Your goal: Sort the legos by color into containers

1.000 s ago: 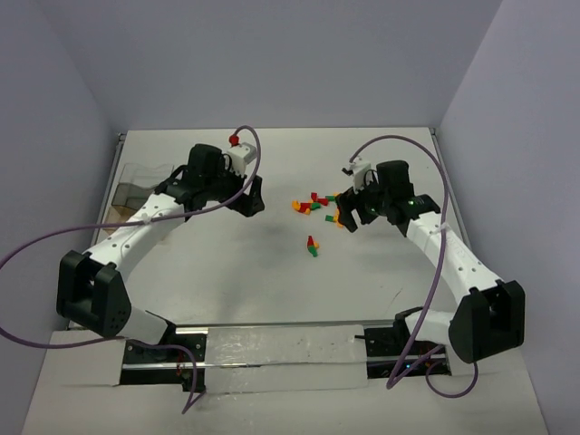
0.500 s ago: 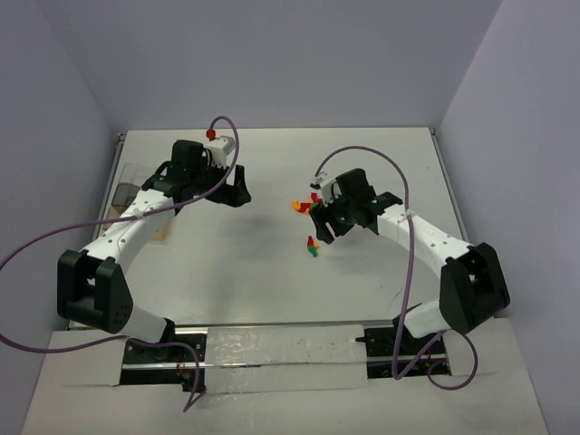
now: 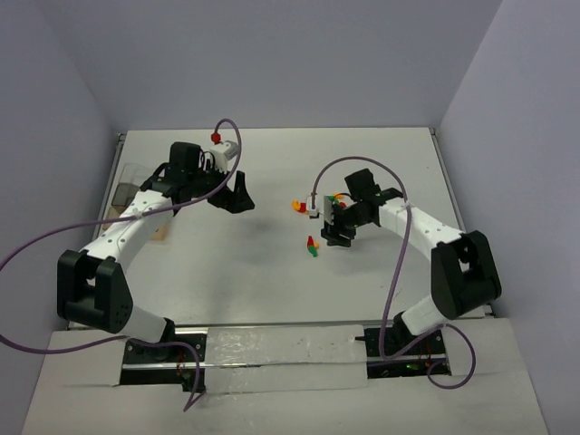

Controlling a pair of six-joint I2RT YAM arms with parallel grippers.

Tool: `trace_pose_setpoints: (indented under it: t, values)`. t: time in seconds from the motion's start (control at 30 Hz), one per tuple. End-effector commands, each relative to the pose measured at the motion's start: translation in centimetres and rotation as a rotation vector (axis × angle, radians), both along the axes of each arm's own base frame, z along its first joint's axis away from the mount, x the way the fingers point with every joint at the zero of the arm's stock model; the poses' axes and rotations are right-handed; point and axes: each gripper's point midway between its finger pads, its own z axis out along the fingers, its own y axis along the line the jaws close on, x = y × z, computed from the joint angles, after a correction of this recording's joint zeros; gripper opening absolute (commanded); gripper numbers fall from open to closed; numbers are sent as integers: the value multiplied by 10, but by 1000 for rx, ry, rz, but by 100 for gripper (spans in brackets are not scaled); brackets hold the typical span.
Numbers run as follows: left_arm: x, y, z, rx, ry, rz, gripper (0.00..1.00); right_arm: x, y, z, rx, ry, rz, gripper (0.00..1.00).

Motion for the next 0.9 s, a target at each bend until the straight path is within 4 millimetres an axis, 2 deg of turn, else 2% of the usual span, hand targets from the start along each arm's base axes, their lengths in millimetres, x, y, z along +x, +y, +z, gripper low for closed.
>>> trace_pose_setpoints:
  t: [0.0, 0.47, 0.87]
  values:
    - [0, -8, 18, -41, -43, -77, 97, 0, 14, 3, 46, -34, 291, 62]
    - [15, 2, 5, -16, -20, -35, 96, 11, 23, -27, -105, 51, 298, 57]
    - [32, 22, 5, -21, -14, 13, 96, 2, 33, -42, -156, 64, 302, 57]
